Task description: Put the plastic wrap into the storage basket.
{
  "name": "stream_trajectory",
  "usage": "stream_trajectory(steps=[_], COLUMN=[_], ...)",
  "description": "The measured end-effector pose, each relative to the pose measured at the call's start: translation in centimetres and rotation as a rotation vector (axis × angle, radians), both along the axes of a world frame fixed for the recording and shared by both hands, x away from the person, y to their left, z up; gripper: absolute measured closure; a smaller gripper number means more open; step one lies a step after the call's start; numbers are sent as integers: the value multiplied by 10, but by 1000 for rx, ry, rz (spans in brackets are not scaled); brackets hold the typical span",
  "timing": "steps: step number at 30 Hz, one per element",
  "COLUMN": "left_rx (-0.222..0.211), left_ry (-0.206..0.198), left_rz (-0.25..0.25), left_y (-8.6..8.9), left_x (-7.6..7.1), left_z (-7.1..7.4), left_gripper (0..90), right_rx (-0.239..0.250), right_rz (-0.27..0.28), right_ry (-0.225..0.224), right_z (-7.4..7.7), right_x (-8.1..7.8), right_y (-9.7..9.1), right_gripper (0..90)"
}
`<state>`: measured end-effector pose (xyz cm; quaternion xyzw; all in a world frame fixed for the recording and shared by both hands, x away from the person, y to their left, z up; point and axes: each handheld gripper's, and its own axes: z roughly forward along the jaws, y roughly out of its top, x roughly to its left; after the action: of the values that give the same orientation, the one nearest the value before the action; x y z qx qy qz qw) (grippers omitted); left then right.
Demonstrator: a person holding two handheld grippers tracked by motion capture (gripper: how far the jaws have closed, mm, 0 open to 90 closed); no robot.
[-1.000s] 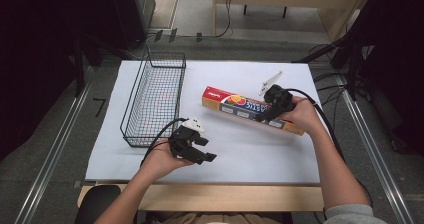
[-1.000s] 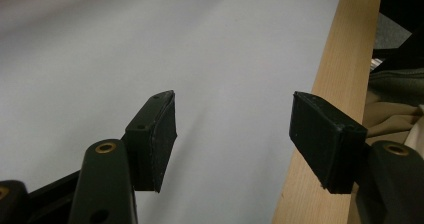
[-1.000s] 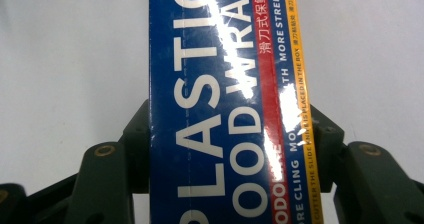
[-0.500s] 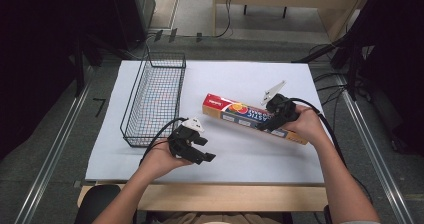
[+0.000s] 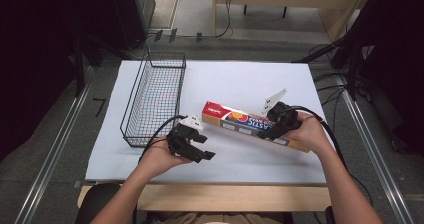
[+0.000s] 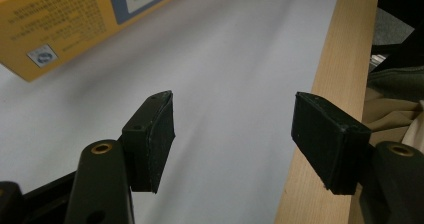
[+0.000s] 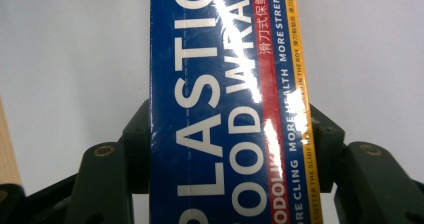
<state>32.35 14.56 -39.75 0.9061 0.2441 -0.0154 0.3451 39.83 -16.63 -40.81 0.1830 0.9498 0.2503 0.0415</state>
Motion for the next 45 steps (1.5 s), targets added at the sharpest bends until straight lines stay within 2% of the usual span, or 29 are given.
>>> stream_trajectory(steps=[5, 9, 13, 20, 21, 28, 33, 36, 38, 45], left_rx=[11, 4, -5, -10, 3, 7, -3, 15, 26, 31], left_ry=[-11, -6, -18, -33, -34, -46, -55, -65, -78, -82], left_rz=[0, -8, -10, -15, -14, -30, -65, -105, -118, -170], left_y=[-1, 0, 2, 4, 3, -1, -5, -10, -14, -28], left_x=[1, 2, 2, 3, 3, 3, 3, 2, 1, 3], left_z=[2, 4, 8, 14, 16, 20, 22, 22, 21, 22], left_gripper=[321, 320, 319, 314, 313, 255, 245, 249, 249, 244], right_rx=[-3, -12, -18, -12, -14, -26, -17, -8, 1, -4], right_rz=[15, 25, 35, 79, 91, 138, 190, 214, 224, 252], right_ry=[3, 2, 10, 10, 15, 25, 35, 31, 33, 40], right_z=[-1, -1, -1, -4, -4, -6, -7, -6, -6, -4], right_x=[-9, -15, -22, -29, -33, -41, -52, -56, -57, -62], right_y=[1, 3, 6, 8, 9, 12, 15, 18, 21, 31], right_gripper=[409, 409, 408, 408, 408, 408, 407, 407, 407, 407])
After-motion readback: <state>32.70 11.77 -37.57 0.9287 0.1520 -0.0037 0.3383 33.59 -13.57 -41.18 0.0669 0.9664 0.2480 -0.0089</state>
